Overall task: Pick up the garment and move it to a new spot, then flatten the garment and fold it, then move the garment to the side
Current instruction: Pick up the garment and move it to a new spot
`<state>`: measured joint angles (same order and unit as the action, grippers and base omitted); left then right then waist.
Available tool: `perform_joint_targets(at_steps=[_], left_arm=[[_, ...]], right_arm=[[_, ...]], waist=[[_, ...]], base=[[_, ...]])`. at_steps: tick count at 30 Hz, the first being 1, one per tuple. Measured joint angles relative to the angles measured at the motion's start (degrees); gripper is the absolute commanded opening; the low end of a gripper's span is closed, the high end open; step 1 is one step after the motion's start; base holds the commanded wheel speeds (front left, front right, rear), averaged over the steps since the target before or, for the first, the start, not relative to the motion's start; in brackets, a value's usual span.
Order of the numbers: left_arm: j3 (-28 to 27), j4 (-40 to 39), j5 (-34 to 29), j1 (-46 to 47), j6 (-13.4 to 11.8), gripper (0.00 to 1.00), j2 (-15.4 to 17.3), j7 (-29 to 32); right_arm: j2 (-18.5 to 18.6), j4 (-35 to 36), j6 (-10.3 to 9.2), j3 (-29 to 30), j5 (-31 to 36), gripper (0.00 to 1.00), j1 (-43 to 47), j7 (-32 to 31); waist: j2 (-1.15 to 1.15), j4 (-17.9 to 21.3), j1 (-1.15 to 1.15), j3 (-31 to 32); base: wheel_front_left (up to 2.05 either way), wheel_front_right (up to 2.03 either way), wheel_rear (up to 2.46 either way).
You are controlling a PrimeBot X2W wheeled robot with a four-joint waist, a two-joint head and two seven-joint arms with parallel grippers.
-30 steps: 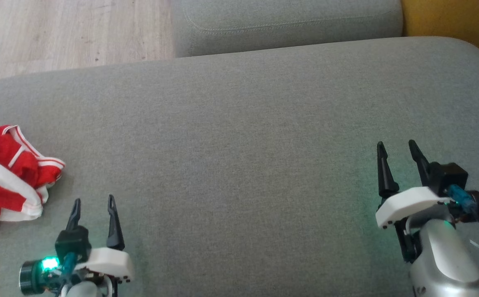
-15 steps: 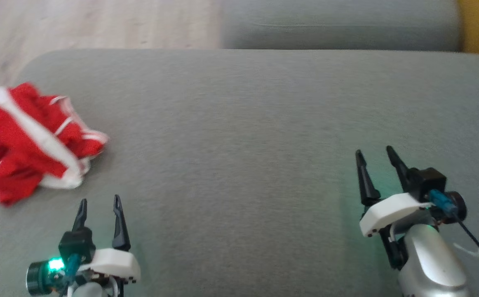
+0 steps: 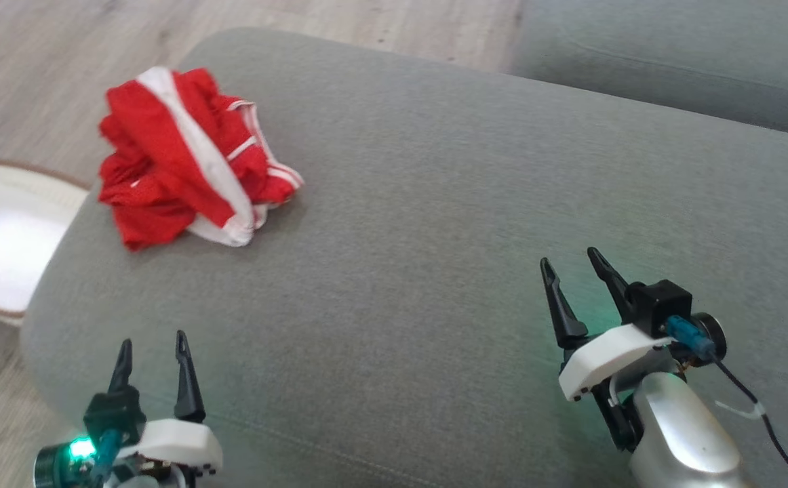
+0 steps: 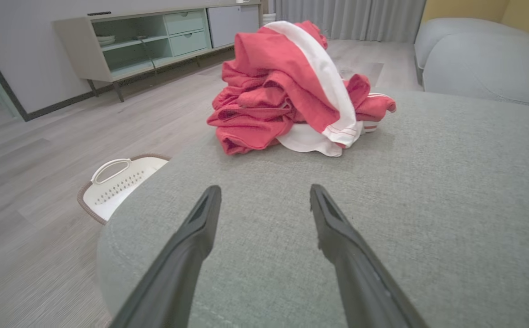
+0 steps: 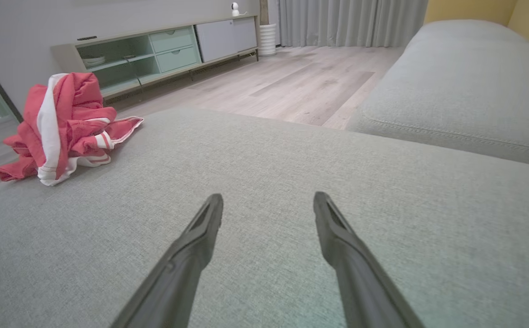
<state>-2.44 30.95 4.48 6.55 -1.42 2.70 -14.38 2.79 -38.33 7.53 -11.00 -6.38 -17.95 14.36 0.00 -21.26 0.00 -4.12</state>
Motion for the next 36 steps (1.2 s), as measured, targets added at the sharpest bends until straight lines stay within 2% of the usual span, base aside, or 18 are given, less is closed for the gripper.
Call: perform_joint_targets(at_steps=[3,9,14,22,28,34,36], left_arm=[[-0.7,0.0,0.0,0.0,0.0,1.00,0.0,0.0],[-0.7,-4.1,-1.0,1.5,2.2,1.00,0.0,0.0],[-1.0,-4.5,-1.0,10.9,4.3,1.00,1.5,-0.1],[-1.6,10.2,0.9,27.2,7.1,1.00,7.1,0.8],[-2.1,17.6,4.5,35.5,8.5,1.00,9.2,2.1],[-1.5,24.7,6.3,40.4,8.7,1.00,10.7,2.8],[-1.5,27.0,6.0,41.1,7.8,1.00,11.5,2.9]], right_arm=[[0.0,-0.3,0.00,0.0,-0.1,1.00,-0.1,0.0],[0.0,-0.6,0.00,0.1,-0.1,1.00,-0.2,0.0],[0.0,-0.9,0.00,0.9,1.5,1.00,-0.5,0.0],[0.1,-0.7,0.00,0.6,3.1,1.00,-4.0,0.0],[0.5,0.5,0.00,0.6,4.5,1.00,-5.7,0.0],[1.2,2.3,0.00,1.2,4.9,1.00,-7.7,0.1],[1.2,2.9,0.00,1.3,4.9,1.00,-8.0,0.3]], waist=[[0.00,-1.1,0.00,-0.4],[0.00,-1.0,0.00,-2.1],[0.00,-0.1,0.00,-4.3],[0.00,3.0,0.01,-9.1],[0.00,5.5,0.01,-12.6],[0.00,8.4,0.01,-16.2],[0.00,9.2,0.00,-17.2]], base=[[0.00,0.00,0.00],[0.00,0.00,0.00],[0.00,0.00,0.00],[0.00,0.00,0.00],[0.00,0.00,0.00],[0.00,0.00,0.00],[0.00,0.00,0.00]])
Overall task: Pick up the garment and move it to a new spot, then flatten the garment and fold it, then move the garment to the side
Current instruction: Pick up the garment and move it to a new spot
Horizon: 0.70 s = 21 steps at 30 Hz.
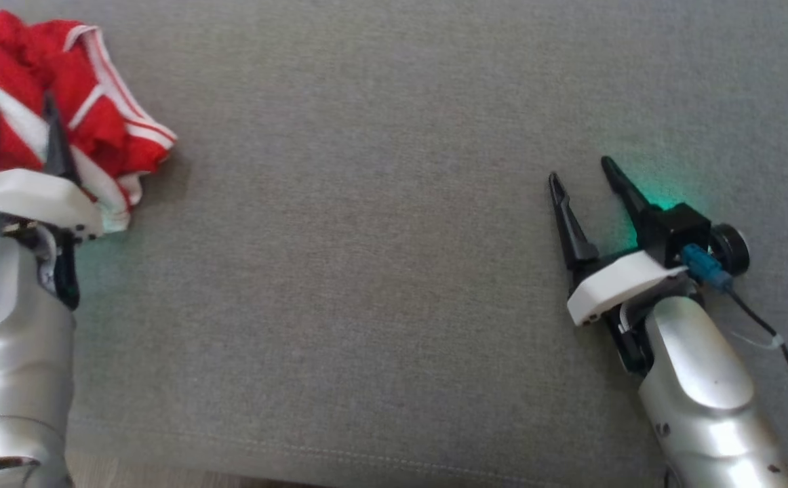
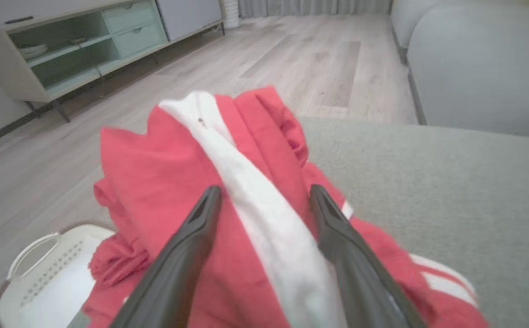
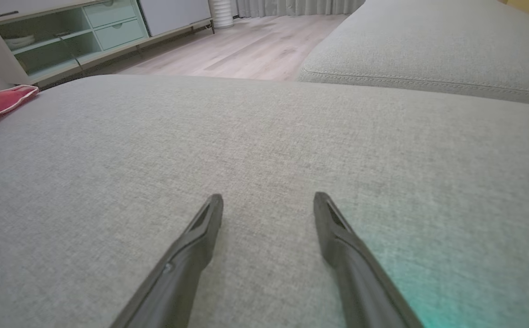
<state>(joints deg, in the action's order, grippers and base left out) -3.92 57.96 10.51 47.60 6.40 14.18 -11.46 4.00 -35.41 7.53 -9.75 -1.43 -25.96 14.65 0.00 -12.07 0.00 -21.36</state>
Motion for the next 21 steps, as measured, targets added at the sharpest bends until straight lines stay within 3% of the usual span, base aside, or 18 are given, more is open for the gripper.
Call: perform_joint_targets(at_steps=[5,6,7,13,21], left_arm=[[-0.1,5.0,-0.6,1.3,-5.5,0.97,0.9,0.3],[0.0,5.4,-0.6,1.6,-6.1,0.60,0.9,0.2],[0.0,5.9,-0.6,1.8,-6.3,0.00,0.9,0.0],[1.1,3.4,-2.1,2.8,-6.4,0.00,1.3,-2.3],[5.8,-8.1,-4.6,4.5,-2.7,0.00,2.4,-3.0]], right_arm=[[0.0,0.8,0.00,0.1,0.0,1.00,-0.7,0.1],[0.0,0.7,0.00,0.1,0.0,1.00,-0.8,0.1],[0.0,0.7,0.00,0.1,0.0,1.00,-0.8,0.1],[0.1,-1.0,0.00,0.7,-0.6,1.00,-0.3,0.1],[-0.1,-2.3,0.00,1.1,-2.4,1.00,4.3,0.0]], waist=[[0.00,1.3,0.00,-1.3],[0.00,1.4,0.00,-1.3],[0.00,1.4,0.01,-1.2],[0.00,1.4,0.00,1.3],[0.00,2.1,-0.01,7.3]], base=[[0.00,0.00,0.00],[0.00,0.00,0.00],[0.00,0.00,0.00],[0.00,0.00,0.00],[0.00,0.00,0.00]])
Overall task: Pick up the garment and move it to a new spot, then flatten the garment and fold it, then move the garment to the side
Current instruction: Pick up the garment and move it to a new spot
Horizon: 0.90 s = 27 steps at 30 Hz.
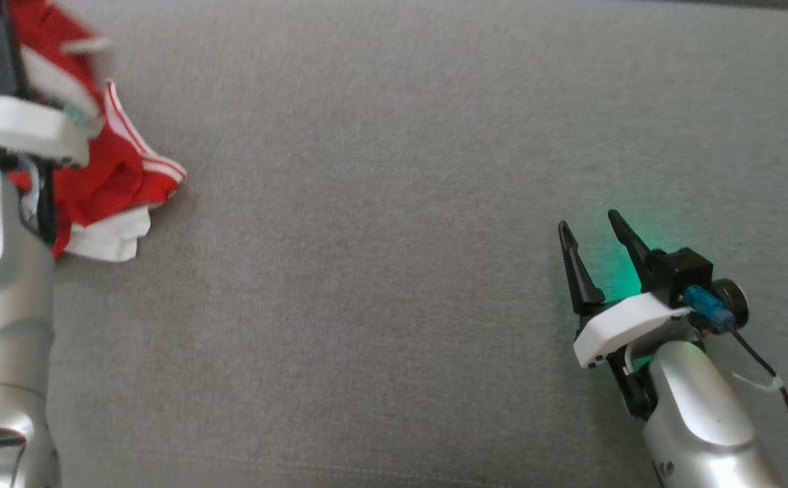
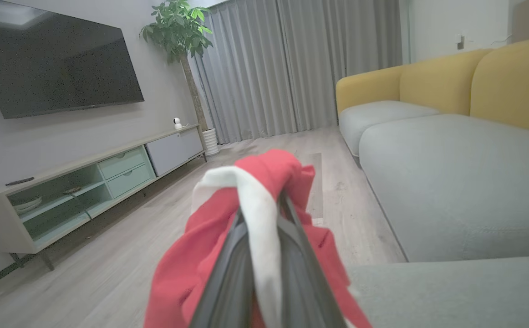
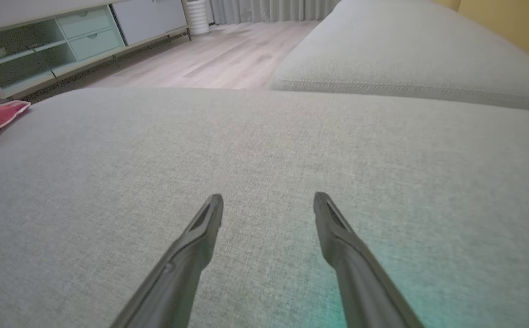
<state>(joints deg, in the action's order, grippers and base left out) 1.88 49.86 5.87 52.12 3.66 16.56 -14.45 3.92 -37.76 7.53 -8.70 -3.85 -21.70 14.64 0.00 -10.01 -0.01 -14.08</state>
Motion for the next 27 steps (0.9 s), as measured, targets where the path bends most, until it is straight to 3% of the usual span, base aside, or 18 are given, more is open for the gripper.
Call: perform_joint_targets(at_steps=[5,17,23,24,25,26,27], left_arm=[[3.6,-5.7,-0.5,0.5,2.1,0.00,-1.5,-0.3],[18.0,-14.6,4.8,-5.3,3.9,0.00,-13.1,-0.3],[25.1,-13.5,8.7,-11.2,3.9,0.00,-14.6,-0.3],[25.9,-13.3,8.9,-12.3,3.7,0.34,-14.6,-0.3],[26.5,-13.0,9.0,-13.5,3.3,0.49,-14.7,-0.3],[27.1,-12.5,9.5,-14.6,3.1,0.91,-14.7,-0.3],[27.8,-12.0,10.2,-15.9,2.7,1.00,-14.7,-0.2]], right_arm=[[-0.3,0.4,0.00,-0.9,-3.0,1.00,0.8,0.0],[-0.5,0.7,0.00,-3.2,-5.8,1.00,3.7,0.0],[-0.5,0.7,0.00,-4.3,-6.4,1.00,3.7,0.0],[-0.5,0.7,0.00,-4.6,-6.6,1.00,3.7,0.0],[-0.5,0.7,0.00,-4.8,-6.8,1.00,3.7,0.0],[-0.5,0.7,0.00,-5.2,-6.9,1.00,3.7,0.0],[-0.5,0.7,0.00,-5.4,-6.9,1.00,3.7,0.0]], waist=[[0.00,2.4,0.00,3.2],[0.00,13.5,0.00,8.0],[0.00,19.6,0.00,8.9],[0.00,20.5,0.00,9.0],[0.00,21.3,0.00,9.0],[0.00,22.0,0.00,9.0],[0.00,22.6,0.00,9.0]], base=[[0.00,0.00,0.00],[0.00,0.00,0.00],[0.00,0.00,0.00],[0.00,0.00,0.00],[0.00,0.00,0.00],[0.00,0.00,0.00],[0.00,0.00,0.00]])
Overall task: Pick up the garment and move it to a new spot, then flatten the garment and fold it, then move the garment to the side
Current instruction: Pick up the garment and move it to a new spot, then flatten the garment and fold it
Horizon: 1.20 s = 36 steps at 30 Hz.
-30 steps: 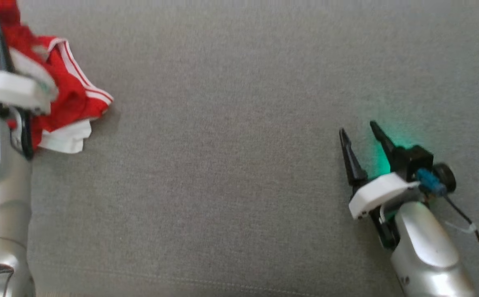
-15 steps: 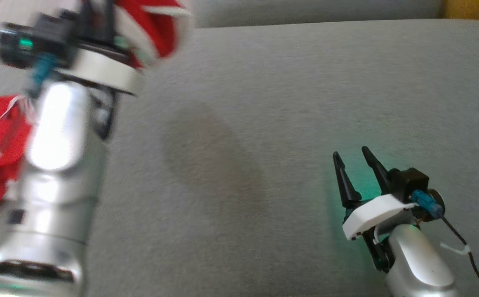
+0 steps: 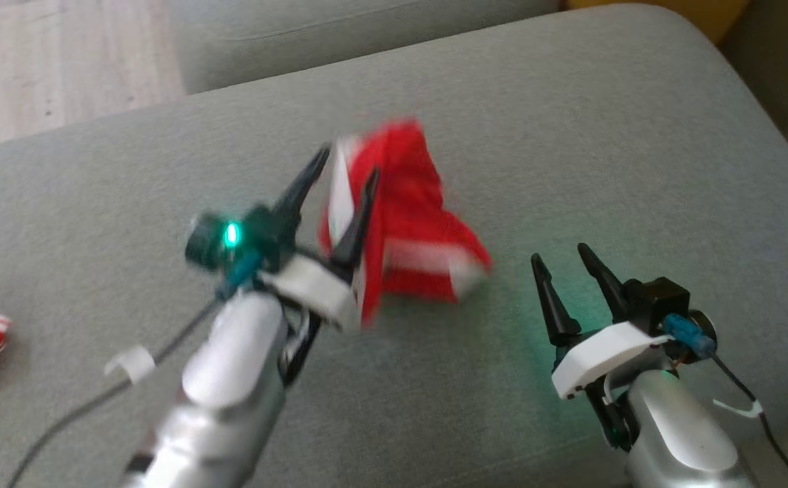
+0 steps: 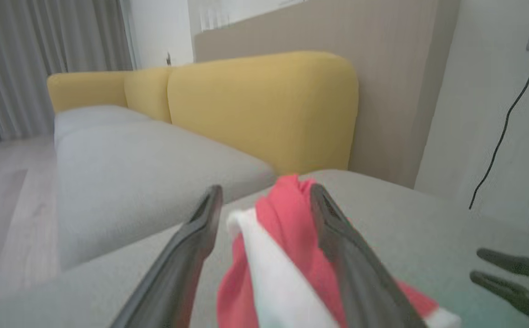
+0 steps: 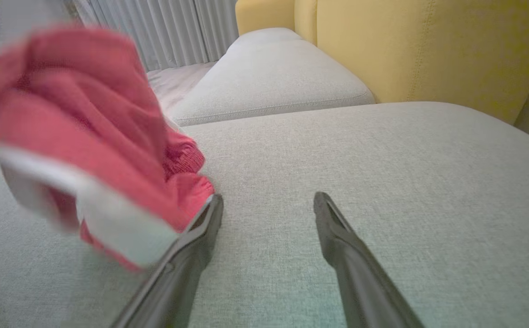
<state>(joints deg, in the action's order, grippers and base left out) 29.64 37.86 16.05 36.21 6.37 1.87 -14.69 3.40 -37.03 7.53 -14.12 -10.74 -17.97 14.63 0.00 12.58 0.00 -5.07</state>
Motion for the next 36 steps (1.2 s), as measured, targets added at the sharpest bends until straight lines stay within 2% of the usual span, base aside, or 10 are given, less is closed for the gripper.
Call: perform_joint_targets(at_steps=[5,9,16,25,33,36], left_arm=[[-0.8,1.0,3.1,-6.6,-4.4,1.00,0.0,0.0],[-3.6,0.4,3.0,-9.4,-6.0,1.00,0.2,0.0],[-13.5,-5.2,1.3,-20.5,-8.9,1.00,2.1,0.0],[-22.0,-10.7,-2.0,-32.8,-8.5,1.00,2.1,0.0],[-24.2,-11.5,-3.7,-36.3,-7.4,1.00,1.1,0.0],[-24.2,-11.5,-4.0,-36.2,-7.0,1.00,1.0,0.0]], right_arm=[[0.0,0.3,0.00,0.5,-0.2,1.00,0.0,0.0],[0.0,0.7,0.00,1.4,-0.2,1.00,0.0,0.0],[0.0,1.7,0.00,2.0,-0.2,1.00,1.8,0.0],[-0.1,1.8,0.00,3.5,0.2,1.00,4.8,0.0],[-0.3,1.4,0.00,3.1,0.7,1.00,5.9,0.0],[-0.2,2.2,0.00,-0.2,0.7,1.00,5.9,0.0]], waist=[[0.00,0.4,0.00,0.6],[0.00,-0.6,0.00,1.0],[0.00,-3.6,0.00,2.4],[0.00,-7.0,0.00,4.4],[0.00,-7.8,0.00,4.7],[0.00,-8.0,0.00,4.5]], base=[[0.00,0.00,0.00],[0.00,0.00,0.00],[0.00,0.00,0.00],[0.00,0.00,0.00],[0.00,0.00,0.00],[0.00,0.00,0.00]])
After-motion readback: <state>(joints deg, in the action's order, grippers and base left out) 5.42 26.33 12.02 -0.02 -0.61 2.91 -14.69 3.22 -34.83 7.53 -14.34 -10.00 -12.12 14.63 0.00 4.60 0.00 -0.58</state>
